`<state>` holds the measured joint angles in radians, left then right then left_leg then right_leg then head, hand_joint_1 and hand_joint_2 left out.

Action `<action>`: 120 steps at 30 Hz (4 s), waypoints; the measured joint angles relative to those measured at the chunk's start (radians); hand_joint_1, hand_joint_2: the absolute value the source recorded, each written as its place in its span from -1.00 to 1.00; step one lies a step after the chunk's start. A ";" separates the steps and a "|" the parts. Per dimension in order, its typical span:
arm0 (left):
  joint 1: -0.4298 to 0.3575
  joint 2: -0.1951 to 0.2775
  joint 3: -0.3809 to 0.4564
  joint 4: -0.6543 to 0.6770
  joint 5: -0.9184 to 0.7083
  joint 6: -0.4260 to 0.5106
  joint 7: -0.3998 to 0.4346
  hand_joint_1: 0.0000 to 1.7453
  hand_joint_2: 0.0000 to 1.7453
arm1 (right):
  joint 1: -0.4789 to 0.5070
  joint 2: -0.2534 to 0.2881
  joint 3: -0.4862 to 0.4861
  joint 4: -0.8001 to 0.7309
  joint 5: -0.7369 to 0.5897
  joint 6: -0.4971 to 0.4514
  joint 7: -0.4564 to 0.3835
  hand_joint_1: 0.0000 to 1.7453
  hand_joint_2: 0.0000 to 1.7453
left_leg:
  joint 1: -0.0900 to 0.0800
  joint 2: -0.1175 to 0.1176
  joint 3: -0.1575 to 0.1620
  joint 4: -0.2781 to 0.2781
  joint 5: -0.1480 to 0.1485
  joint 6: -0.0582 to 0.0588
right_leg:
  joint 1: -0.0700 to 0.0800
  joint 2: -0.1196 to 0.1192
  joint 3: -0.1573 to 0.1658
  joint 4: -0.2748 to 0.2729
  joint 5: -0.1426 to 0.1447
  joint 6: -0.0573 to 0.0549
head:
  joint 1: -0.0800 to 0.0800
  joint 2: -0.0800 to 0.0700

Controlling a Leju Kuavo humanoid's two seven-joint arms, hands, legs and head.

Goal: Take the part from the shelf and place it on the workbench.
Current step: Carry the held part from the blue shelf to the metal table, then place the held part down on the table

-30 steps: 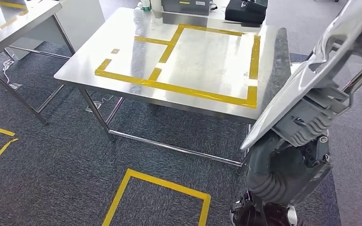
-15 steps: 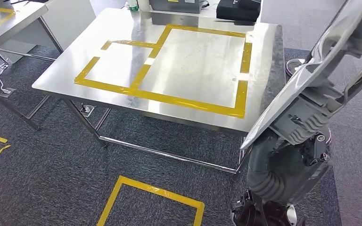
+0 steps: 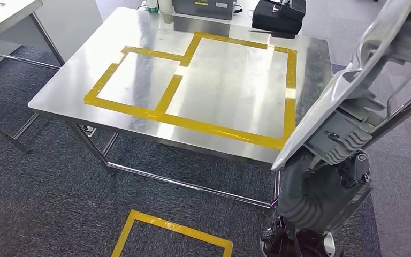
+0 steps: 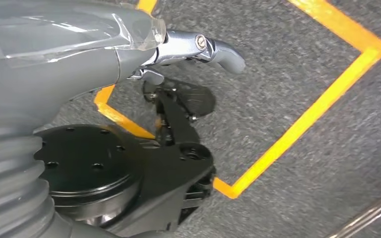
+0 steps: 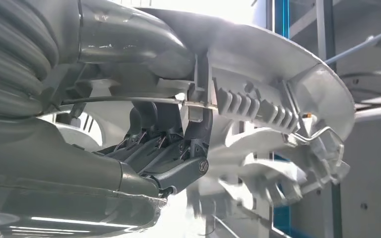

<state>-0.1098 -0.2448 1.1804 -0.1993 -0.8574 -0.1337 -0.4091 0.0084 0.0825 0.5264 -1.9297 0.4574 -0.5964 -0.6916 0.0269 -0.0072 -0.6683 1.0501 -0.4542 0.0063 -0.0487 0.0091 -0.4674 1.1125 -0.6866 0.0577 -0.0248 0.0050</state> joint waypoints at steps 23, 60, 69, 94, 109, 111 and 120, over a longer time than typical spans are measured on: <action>0.001 -0.005 0.001 0.001 0.012 -0.047 -0.014 -1.00 1.00 | 0.002 -0.004 0.005 0.001 0.000 -0.004 0.000 1.00 1.00 | -0.050 -0.010 0.057 -0.007 -0.050 0.028 | 0.057 -0.001 -0.105 -0.060 0.153 -0.066 | -0.008 0.000; -0.002 -0.001 -0.001 0.001 -0.012 -0.008 0.036 -1.00 1.00 | 0.007 0.009 -0.004 0.000 0.014 0.007 0.000 1.00 1.00 | -0.019 0.003 0.065 -0.024 -0.034 0.014 | 0.008 -0.004 -0.141 0.045 0.093 -0.010 | -0.001 0.000; -0.002 -0.006 -0.001 0.002 -0.010 -0.005 0.029 -1.00 1.00 | -0.014 0.005 -0.005 0.015 0.011 0.041 0.005 1.00 1.00 | -0.043 -0.008 0.094 -0.022 -0.065 0.025 | 0.042 -0.007 -0.136 -0.048 0.189 -0.057 | -0.005 0.000; -0.003 -0.006 -0.001 0.002 -0.013 -0.011 0.003 -1.00 1.00 | -0.419 0.066 -0.080 0.602 0.191 0.202 0.165 1.00 1.00 | -0.045 -0.004 0.104 -0.032 -0.067 0.019 | 0.044 -0.002 -0.123 -0.067 0.190 -0.057 | -0.007 0.000; -0.008 0.000 -0.001 0.002 -0.023 -0.011 0.012 -1.00 1.00 | -0.840 0.106 -0.138 1.388 0.369 0.242 0.404 1.00 1.00 | -0.045 -0.005 0.102 -0.031 -0.067 0.019 | 0.044 -0.004 -0.123 -0.070 0.191 -0.057 | -0.007 0.000; -0.009 0.000 -0.001 0.002 -0.024 -0.011 0.014 -1.00 1.00 | -0.872 0.105 -0.137 1.440 0.404 0.280 0.464 1.00 1.00 | -0.045 -0.005 0.102 -0.031 -0.067 0.019 | 0.044 -0.004 -0.123 -0.071 0.191 -0.057 | -0.007 0.000; -0.011 0.000 -0.001 0.002 -0.023 -0.008 0.022 -1.00 1.00 | -0.949 0.080 -0.128 1.581 0.518 0.423 0.643 1.00 1.00 | -0.045 -0.005 0.102 -0.031 -0.067 0.019 | 0.044 -0.004 -0.123 -0.072 0.191 -0.057 | -0.007 0.000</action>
<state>-0.1206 -0.2445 1.1791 -0.1976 -0.8808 -0.1416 -0.3876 -0.9408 0.1623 0.3982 -0.3486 0.9750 -0.1731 -0.0490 -0.0182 -0.0126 -0.5660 1.0189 -0.5209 0.0249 -0.0048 0.0052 -0.5900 1.0408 -0.4956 0.0012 -0.0317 0.0049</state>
